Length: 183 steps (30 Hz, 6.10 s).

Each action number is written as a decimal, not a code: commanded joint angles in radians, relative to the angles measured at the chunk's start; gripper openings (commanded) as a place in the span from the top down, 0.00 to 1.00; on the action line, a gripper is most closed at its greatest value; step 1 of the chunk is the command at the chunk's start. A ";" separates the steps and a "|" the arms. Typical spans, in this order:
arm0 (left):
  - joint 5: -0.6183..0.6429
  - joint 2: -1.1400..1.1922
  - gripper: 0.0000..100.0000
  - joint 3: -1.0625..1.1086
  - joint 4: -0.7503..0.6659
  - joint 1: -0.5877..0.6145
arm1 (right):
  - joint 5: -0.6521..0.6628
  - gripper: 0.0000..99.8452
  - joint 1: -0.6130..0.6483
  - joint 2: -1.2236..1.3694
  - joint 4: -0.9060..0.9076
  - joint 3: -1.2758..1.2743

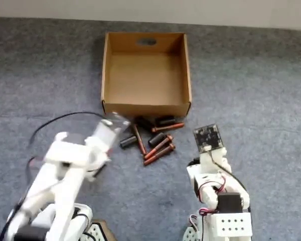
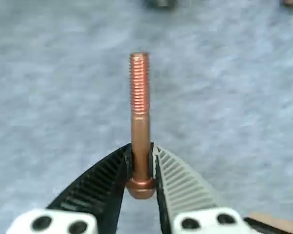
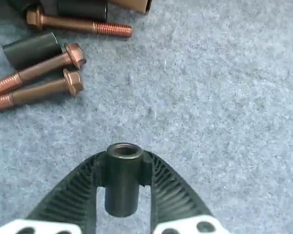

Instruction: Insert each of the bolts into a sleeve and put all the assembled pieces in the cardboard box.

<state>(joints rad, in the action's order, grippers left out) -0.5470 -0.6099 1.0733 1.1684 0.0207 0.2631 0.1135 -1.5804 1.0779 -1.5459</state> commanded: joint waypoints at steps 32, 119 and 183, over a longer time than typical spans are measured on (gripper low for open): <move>0.647 -0.211 0.82 0.068 0.155 -0.073 | -0.034 0.99 -0.008 -0.081 -0.088 -0.170; 0.724 -0.206 0.75 0.087 -0.379 0.107 | -0.031 0.99 -0.010 -0.081 -0.091 -0.173; 1.045 0.819 0.75 -0.647 -0.193 0.185 | -0.029 0.99 -0.010 -0.081 -0.090 -0.174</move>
<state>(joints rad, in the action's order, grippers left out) 0.4902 0.1649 0.5209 0.9229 0.2018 0.2355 0.1135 -1.6510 1.0058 -1.6778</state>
